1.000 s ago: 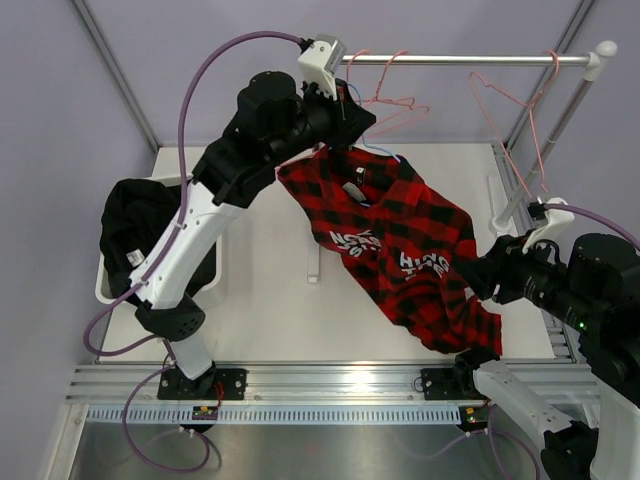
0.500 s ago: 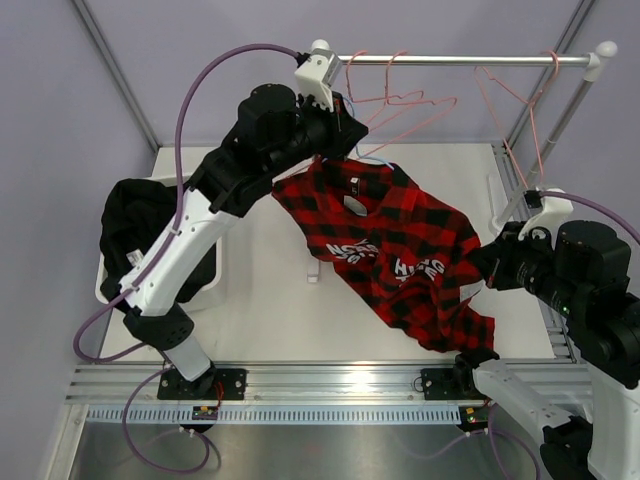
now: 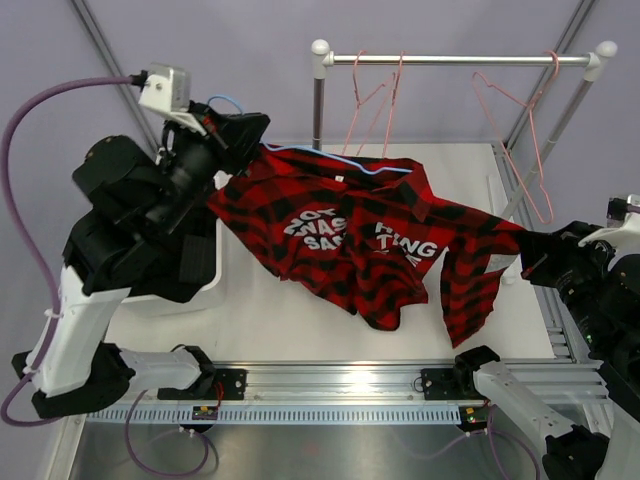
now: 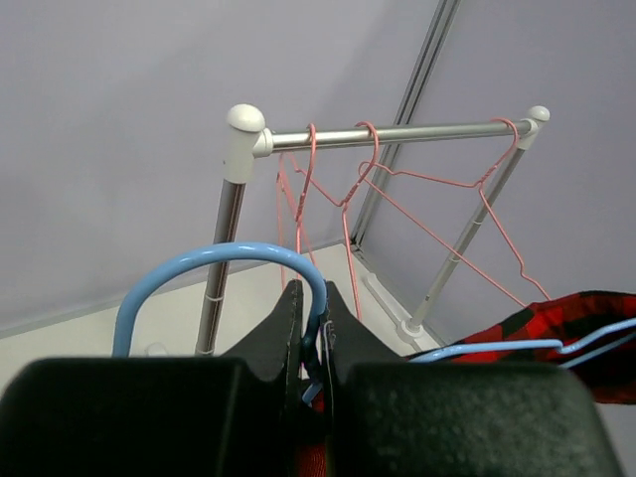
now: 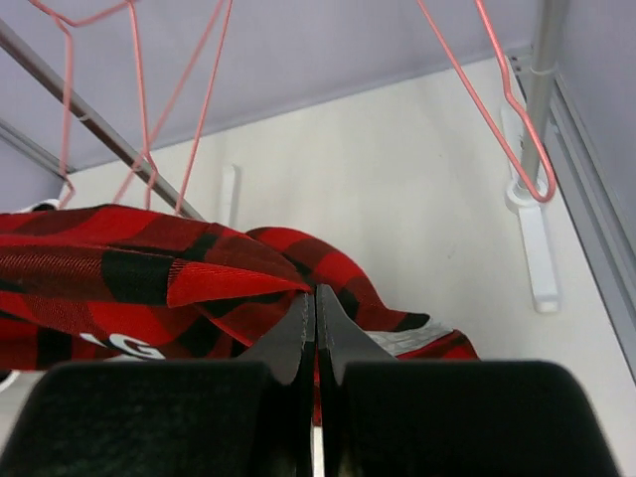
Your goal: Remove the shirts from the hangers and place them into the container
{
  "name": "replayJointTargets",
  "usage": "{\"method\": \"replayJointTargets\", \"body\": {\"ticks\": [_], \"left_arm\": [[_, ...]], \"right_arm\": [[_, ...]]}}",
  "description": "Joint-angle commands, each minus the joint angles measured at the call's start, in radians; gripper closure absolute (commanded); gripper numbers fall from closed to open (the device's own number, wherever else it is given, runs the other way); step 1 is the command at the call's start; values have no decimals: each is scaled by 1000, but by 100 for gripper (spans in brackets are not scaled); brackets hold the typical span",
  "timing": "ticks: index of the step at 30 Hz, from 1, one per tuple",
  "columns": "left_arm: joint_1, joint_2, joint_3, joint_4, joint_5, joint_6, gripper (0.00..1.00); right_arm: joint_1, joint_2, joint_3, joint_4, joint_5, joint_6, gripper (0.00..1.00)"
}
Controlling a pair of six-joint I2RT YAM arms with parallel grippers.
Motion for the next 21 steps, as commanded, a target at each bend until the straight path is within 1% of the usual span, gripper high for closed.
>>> {"method": "replayJointTargets", "body": {"ticks": [1, 2, 3, 5, 7, 8, 9, 11, 12, 14, 15, 16, 17, 18, 19, 20, 21], "left_arm": [[55, -133, -62, 104, -256, 120, 100], [57, -157, -78, 110, -242, 114, 100], [57, -162, -93, 115, -230, 105, 100], [57, -154, -90, 103, -225, 81, 100], [57, -151, -98, 98, -249, 73, 100], [57, -166, -111, 106, -298, 56, 100], [55, -179, -130, 115, -332, 41, 100], [57, -208, -193, 152, -450, -8, 100], [57, -223, -205, 152, -501, -31, 100], [55, -220, -213, 150, -622, -58, 100], [57, -216, -216, 153, -647, -65, 100], [57, -193, -216, 162, -650, -64, 100], [57, -168, -175, 125, -645, -74, 100], [57, -135, -138, 91, -633, -90, 100], [57, -65, -103, 59, -610, -107, 100], [54, -30, -37, 29, -599, -113, 100], [54, 0, -12, -12, -589, -119, 100]], "right_arm": [[-18, -32, -1, -129, 251, -41, 100], [-18, -34, -16, -128, 232, -40, 100], [-17, -35, -50, -126, 165, -41, 100], [-18, -35, -81, -117, 123, -31, 100], [-17, -43, -102, -113, 102, -22, 100], [-17, -54, -99, -109, 53, 0, 100], [-18, -60, -98, -108, 52, 12, 100], [-17, -80, -140, -71, -82, 17, 100], [-18, -87, -168, -48, -240, 0, 100], [-18, -85, -258, -7, -424, -67, 100], [-18, -77, -278, -10, -561, -80, 100], [-18, -66, -297, -11, -619, -84, 100], [-18, -52, -324, -2, -673, -95, 100], [-17, -48, -335, 6, -763, -95, 100], [-17, -48, -344, 25, -789, -88, 100], [-17, -37, -340, 24, -812, -89, 100], [-18, -31, -334, 18, -819, -89, 100]]}}
